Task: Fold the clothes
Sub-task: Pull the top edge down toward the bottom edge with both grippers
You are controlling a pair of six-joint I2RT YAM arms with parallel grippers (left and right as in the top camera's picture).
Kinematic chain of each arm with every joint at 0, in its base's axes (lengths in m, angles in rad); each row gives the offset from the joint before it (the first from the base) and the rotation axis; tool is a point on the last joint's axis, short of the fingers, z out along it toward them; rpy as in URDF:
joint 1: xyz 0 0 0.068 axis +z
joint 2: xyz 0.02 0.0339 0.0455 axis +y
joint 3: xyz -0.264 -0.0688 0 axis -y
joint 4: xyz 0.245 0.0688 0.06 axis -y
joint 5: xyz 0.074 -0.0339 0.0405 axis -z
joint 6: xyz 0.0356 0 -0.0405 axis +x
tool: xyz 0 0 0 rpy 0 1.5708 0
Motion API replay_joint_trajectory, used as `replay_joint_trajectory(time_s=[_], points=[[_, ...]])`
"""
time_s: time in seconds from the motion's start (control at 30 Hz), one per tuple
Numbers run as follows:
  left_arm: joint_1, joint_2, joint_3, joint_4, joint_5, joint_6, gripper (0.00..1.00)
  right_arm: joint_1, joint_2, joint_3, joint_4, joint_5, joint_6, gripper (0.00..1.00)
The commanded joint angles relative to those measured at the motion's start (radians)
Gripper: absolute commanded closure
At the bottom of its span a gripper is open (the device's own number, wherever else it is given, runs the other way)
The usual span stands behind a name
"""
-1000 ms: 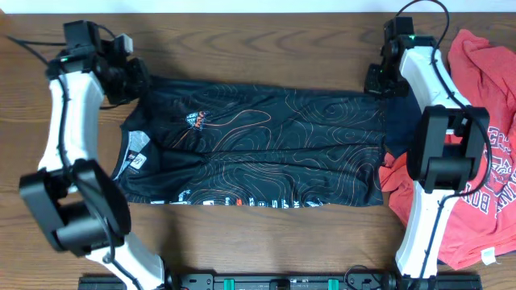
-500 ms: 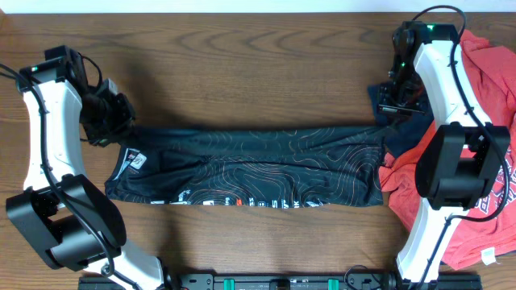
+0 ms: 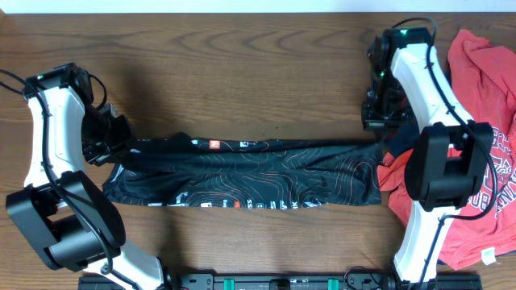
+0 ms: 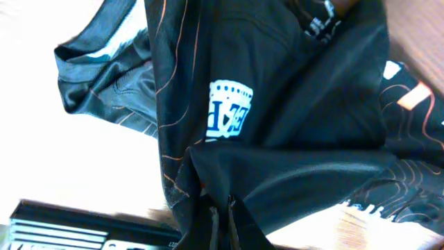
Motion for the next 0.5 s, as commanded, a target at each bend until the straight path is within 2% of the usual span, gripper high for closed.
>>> replay_joint_trajectory(time_s=[0.0,0.47], points=[[0.006,-0.006,-0.011,-0.017,-0.042,-0.002,0.94,0.004,-0.015,-0.069,0.003,0.003,-0.014,0.99],[0.006,-0.006,-0.078,-0.031,-0.077,-0.006,0.94,0.006,-0.105,-0.373,0.235,-0.074,-0.014,0.99]])
